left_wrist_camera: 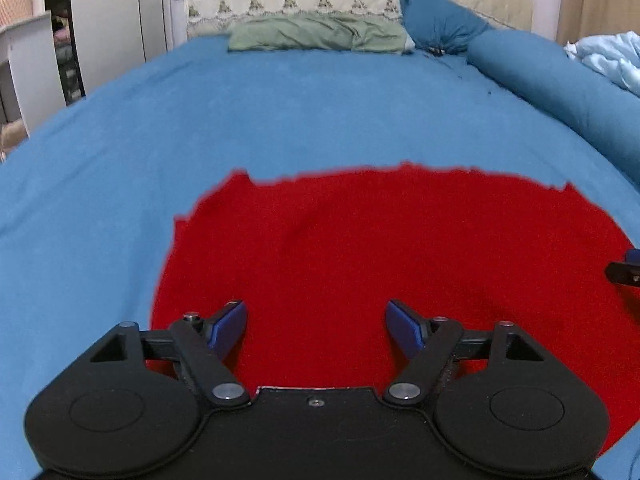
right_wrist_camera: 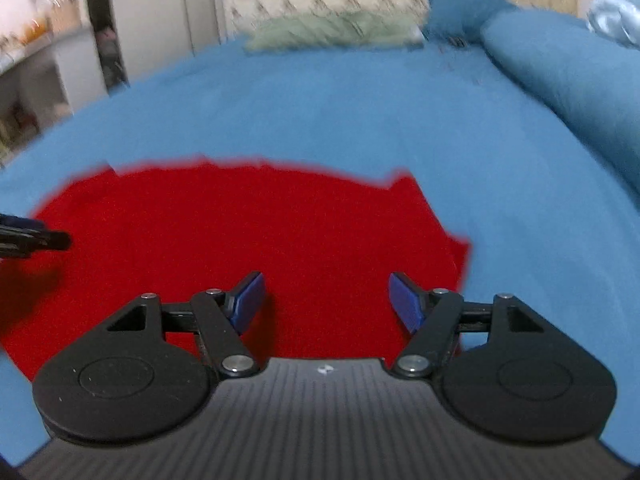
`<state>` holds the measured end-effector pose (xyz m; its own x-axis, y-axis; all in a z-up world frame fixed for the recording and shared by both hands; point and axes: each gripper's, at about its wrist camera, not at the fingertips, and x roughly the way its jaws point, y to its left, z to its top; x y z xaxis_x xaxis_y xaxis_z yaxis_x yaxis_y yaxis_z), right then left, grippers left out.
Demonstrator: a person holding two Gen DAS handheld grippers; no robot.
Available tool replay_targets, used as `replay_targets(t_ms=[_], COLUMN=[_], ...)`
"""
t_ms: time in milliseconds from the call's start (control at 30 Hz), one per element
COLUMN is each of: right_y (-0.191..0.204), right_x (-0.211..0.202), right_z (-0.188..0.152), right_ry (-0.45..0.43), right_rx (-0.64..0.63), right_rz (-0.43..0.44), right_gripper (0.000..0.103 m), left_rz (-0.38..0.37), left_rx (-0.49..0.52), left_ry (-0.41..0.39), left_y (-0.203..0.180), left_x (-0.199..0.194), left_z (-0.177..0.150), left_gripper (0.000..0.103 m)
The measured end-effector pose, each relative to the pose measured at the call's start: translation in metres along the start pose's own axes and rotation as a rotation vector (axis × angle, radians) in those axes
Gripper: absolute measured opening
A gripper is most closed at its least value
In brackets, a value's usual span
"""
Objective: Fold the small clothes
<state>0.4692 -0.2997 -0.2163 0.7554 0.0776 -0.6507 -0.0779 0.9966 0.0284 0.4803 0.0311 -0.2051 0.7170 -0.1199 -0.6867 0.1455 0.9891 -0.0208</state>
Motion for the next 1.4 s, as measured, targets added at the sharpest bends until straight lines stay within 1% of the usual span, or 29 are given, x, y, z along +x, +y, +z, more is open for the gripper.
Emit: replay_targets(t_ms=[33,100,133,167,200,300,400,467,533,567,600,633,667,733,800,867,933,1000,1067,1200,1300,1400], right_y=[-0.007,-0.024,-0.028,-0.030,-0.031,-0.034,-0.029,-0.034,-0.039,-0.041,-0.042,-0.044,-0.045,-0.044,-0.039,-0.031,-0.021,-0.014,-0.010,-0.009,-0.009,-0.007], right_x=[0.006,0.006,0.006,0.006,0.006,-0.004,-0.032,-0.055,-0.078,-0.090,-0.103,-0.113,-0.124,-0.142,-0.152,-0.152,-0.144,-0.134,-0.127,-0.115,-0.099,-0.093], right_z=[-0.004,-0.010,-0.010,-0.010,-0.010,-0.009,-0.005,0.000,0.004,0.007,0.010,0.013,0.015,0.014,0.006,-0.005,-0.022,-0.042,-0.063,-0.090,-0.098,-0.099], right_ry=[0.018,0.003,0.002,0.006,-0.002,-0.014,-0.059,-0.082,-0.085,-0.084,-0.081,-0.075,-0.063,-0.042,0.003,0.052,0.074,0.093,0.064,-0.010,-0.018,-0.061], right_rx=[0.019,0.101,0.124,0.131,0.141,0.187,0.165,0.175,0.185,0.186,0.182,0.179,0.173,0.161,0.155,0.154,0.167,0.209,0.267,0.316,0.319,0.363], right_rz=[-0.039,-0.031,-0.037,-0.080,-0.106,-0.087,-0.095,-0.095,-0.090,-0.089,-0.090,-0.094,-0.099,-0.106,-0.111,-0.122,-0.136,-0.136,-0.136,-0.130,-0.156,-0.150], right_gripper=[0.087,0.089,0.096,0.098,0.099,0.098,0.099,0.099,0.099,0.099,0.099,0.100,0.100,0.102,0.102,0.102,0.102,0.102,0.101,0.099,0.096,0.096], left_rz=[0.002,0.008,0.008,0.005,0.002,0.006,0.017,0.018,-0.001,-0.016,-0.029,-0.041,-0.053,-0.082,-0.111,-0.140,-0.156,-0.168,-0.172,-0.156,-0.150,-0.153], left_rx=[0.017,0.044,0.048,0.044,0.039,0.035,0.038,0.040,0.038,0.040,0.045,0.053,0.063,0.086,0.099,0.099,0.089,0.076,0.070,0.103,0.101,0.076], left_ry=[-0.014,-0.013,-0.011,-0.009,-0.009,-0.006,0.002,0.017,0.031,0.026,0.014,0.002,-0.014,-0.048,-0.039,-0.014,0.024,0.032,0.039,0.041,0.039,0.043], left_y=[-0.001,-0.003,-0.002,0.000,0.000,0.000,-0.002,-0.007,-0.012,-0.015,-0.020,-0.025,-0.031,-0.045,-0.059,-0.073,-0.086,-0.093,-0.099,-0.107,-0.104,-0.101], left_x=[-0.001,-0.002,-0.003,-0.003,-0.003,-0.005,-0.005,-0.010,-0.020,-0.029,-0.040,-0.050,-0.060,-0.075,-0.077,-0.068,-0.055,-0.046,-0.037,-0.028,-0.023,-0.018], left_z=[-0.003,-0.004,-0.004,-0.003,-0.004,0.000,0.002,0.006,0.012,0.015,0.019,0.023,0.026,0.030,0.029,0.026,0.020,0.016,0.012,0.005,0.004,0.005], left_gripper=[0.082,0.082,0.082,0.082,0.082,0.082,0.082,0.083,0.084,0.087,0.090,0.099,0.103,0.103,0.103,0.103,0.103,0.103,0.103,0.103,0.103,0.103])
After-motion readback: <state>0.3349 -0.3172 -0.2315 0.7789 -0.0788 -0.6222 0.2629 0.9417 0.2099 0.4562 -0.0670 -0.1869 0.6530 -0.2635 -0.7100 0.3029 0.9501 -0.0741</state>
